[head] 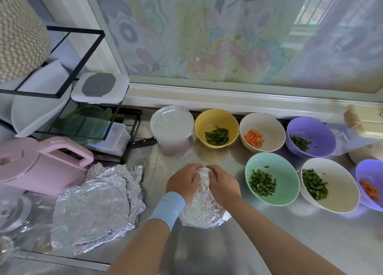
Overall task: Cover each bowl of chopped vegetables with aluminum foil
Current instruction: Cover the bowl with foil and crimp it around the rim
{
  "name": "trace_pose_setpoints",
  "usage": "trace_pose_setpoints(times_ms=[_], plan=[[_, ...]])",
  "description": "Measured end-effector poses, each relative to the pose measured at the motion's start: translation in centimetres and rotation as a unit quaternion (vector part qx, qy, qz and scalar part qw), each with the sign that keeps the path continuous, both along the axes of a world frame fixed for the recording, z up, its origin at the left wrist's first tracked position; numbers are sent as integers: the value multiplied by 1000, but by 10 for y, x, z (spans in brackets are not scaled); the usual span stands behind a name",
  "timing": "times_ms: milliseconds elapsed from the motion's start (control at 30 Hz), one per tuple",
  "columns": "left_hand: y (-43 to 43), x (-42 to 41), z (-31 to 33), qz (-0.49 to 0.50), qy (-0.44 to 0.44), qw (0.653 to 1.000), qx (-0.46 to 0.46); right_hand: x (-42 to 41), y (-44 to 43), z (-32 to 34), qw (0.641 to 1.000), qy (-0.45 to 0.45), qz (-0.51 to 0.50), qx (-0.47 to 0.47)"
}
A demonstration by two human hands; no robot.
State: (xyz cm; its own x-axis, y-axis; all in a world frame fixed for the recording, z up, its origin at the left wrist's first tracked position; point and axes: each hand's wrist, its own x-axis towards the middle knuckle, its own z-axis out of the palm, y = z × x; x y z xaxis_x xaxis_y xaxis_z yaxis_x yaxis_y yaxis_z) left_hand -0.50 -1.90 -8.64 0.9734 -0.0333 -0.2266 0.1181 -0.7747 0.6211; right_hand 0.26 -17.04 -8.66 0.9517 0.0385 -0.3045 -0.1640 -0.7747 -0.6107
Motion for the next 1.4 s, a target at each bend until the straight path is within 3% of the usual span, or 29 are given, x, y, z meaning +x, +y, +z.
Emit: trace_pose_setpoints(times_ms=[200, 367, 533, 667, 733, 800, 900, 967, 1067, 1200, 1400], plan=[[-10, -3, 1, 95, 25, 995, -9, 8, -9, 3, 991, 49, 2, 122], [-20, -11, 2, 172, 27, 984, -19, -21, -13, 5, 989, -144, -15, -36], [-23, -18, -1, 208, 30, 977, -26, -31, -6, 0, 998, -63, -20, -4], [-22, -18, 0, 193, 59, 979, -20, -17, -10, 0, 999, -45, -20, 23], [-17, -13, -3, 156, 63, 985, 41, -14, -11, 0, 999, -40, -7, 17], [-11, -6, -4, 96, 3, 988, 123, -12, -13, -1, 999, -42, 7, 13], [-9, 2, -6, -62, -90, 987, 114, -8, -14, -2, 999, -33, 17, 23], [-12, 3, -7, -136, -91, 981, 105, -3, -15, -1, 999, -14, 21, 41], [-17, 3, -10, -106, -75, 986, 109, 7, -19, 2, 992, 41, 9, 119], [-22, 5, -8, -51, -33, 993, 105, 19, -30, 9, 954, 127, -92, 256], [-20, 4, -7, 61, 32, 996, 59, -8, -30, 18, 986, -5, -88, 138]])
